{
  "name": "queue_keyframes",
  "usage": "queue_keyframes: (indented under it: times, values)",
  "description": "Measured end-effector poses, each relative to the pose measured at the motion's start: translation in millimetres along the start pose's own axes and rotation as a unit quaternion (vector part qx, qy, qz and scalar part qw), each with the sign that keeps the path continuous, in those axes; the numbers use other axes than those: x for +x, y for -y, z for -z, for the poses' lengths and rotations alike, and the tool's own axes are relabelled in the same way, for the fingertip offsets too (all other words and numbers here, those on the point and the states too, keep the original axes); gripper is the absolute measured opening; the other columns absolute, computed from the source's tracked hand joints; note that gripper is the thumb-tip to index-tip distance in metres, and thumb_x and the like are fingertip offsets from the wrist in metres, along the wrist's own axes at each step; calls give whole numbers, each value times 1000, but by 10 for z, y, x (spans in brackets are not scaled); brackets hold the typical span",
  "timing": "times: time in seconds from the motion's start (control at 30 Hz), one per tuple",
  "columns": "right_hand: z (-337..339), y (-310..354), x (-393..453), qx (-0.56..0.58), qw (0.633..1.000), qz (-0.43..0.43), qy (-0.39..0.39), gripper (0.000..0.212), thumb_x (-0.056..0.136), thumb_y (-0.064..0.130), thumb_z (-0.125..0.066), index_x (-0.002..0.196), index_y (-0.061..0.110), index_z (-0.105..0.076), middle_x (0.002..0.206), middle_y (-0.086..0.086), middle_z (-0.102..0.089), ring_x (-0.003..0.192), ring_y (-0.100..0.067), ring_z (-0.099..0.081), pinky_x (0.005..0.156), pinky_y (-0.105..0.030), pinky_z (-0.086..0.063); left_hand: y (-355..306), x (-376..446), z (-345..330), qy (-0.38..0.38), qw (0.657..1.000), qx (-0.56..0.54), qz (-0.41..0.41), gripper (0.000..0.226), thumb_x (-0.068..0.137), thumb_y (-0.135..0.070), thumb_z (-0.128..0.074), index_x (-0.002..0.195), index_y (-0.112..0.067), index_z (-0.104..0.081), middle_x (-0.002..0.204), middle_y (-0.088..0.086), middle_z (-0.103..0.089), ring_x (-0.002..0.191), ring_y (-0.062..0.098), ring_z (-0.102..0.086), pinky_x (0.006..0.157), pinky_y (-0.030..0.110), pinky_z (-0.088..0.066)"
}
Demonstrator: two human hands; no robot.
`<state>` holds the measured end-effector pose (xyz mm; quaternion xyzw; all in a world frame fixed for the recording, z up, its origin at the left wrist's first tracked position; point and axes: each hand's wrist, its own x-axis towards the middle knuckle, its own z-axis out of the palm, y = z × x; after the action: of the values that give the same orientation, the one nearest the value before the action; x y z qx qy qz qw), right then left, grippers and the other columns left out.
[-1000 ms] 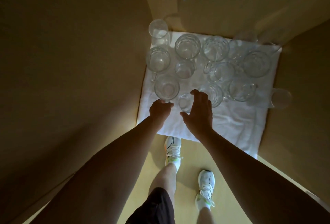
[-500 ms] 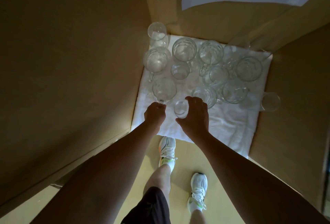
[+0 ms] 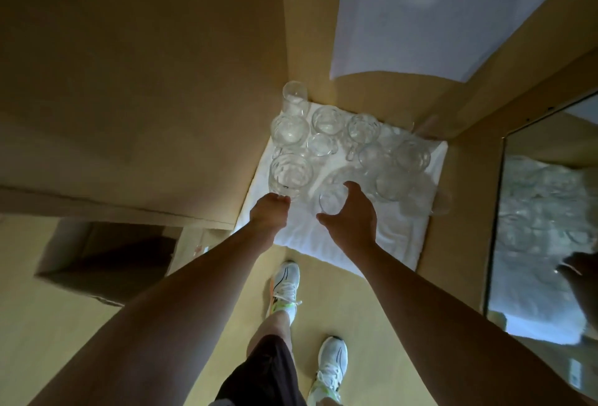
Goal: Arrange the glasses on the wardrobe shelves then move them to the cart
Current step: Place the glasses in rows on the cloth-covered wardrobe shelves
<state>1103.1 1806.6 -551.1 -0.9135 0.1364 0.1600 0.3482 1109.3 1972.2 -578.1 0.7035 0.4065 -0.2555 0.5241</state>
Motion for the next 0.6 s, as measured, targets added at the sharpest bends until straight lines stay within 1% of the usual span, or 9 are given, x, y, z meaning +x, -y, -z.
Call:
queue_keyframes:
  times: [0.1, 0.17, 0.2, 0.27, 0.33, 0.4, 0.5, 0.57, 0.6]
  values:
    - [268, 98, -203, 30, 999, -2, -37, 79, 68, 29, -90, 135, 13, -53, 123, -4, -67, 116, -25, -61, 87, -24, -41, -101, -331, 67, 0, 999, -42, -14, 32, 101, -22, -59, 127, -4, -62, 114, 21, -67, 98, 32, -66, 98, 47, -56]
    - [438, 165, -366, 35, 998, 3, -51, 78, 68, 29, -89, 135, 15, -53, 124, -4, -67, 116, -25, -61, 89, -28, -45, -176, -569, 122, -7, 998, -55, -18, 32, 100, -29, -60, 124, -8, -64, 97, 12, -64, 83, 26, -63, 97, 44, -57]
    - [517, 191, -447, 31, 998, 8, -56, 78, 68, 29, -89, 135, 16, -53, 124, -3, -67, 116, -25, -61, 89, -28, -46, -213, -696, 154, -11, 998, -64, -20, 31, 99, -34, -62, 122, -12, -65, 94, 8, -63, 78, 24, -62, 96, 43, -58]
    - [672, 231, -608, 30, 997, 23, -68, 76, 67, 31, -89, 133, 17, -54, 118, 1, -68, 114, -24, -63, 82, -21, -43, -279, -951, 212, -18, 995, -88, -37, 29, 97, -39, -64, 117, -18, -62, 97, 4, -62, 73, 20, -61, 94, 41, -59]
    - [832, 285, -772, 36, 995, 42, -81, 77, 65, 31, -91, 132, 18, -56, 111, 4, -67, 111, -23, -64, 76, -16, -39, -350, -1206, 277, -23, 993, -92, -70, 28, 98, -40, -63, 117, -19, -60, 94, 2, -61, 71, 19, -61, 92, 40, -60]
    - [985, 345, -930, 39, 993, 61, -97, 80, 64, 31, -91, 134, 17, -55, 118, -2, -69, 115, -26, -63, 82, -23, -41, -436, -1450, 348, -26, 990, -93, -99, 33, 99, -39, -61, 122, -16, -60, 97, 4, -61, 75, 21, -62, 91, 39, -60]
    - [1223, 447, -1157, 40, 990, 79, -114, 86, 66, 34, -91, 140, 16, -52, 127, -7, -68, 119, -29, -62, 94, -30, -45, -541, -1815, 471, -29, 985, -108, -131, 42, 99, -40, -62, 132, -14, -58, 116, 8, -61, 81, 22, -62, 90, 38, -60]
    - [1388, 525, -1304, 56, 988, 80, -121, 88, 67, 35, -91, 143, 20, -49, 126, -5, -67, 118, -30, -62, 93, -30, -46, -588, -2072, 557, -29, 981, -119, -153, 46, 99, -39, -63, 137, -16, -54, 121, 8, -61, 89, 23, -62, 87, 38, -60]
    - [1470, 564, -1377, 71, 987, 80, -124, 89, 67, 35, -91, 143, 21, -47, 125, -5, -67, 117, -30, -62, 92, -30, -47, -603, -2204, 600, -27, 979, -122, -163, 44, 99, -38, -62, 137, -17, -53, 117, 7, -62, 88, 24, -61, 82, 37, -60]
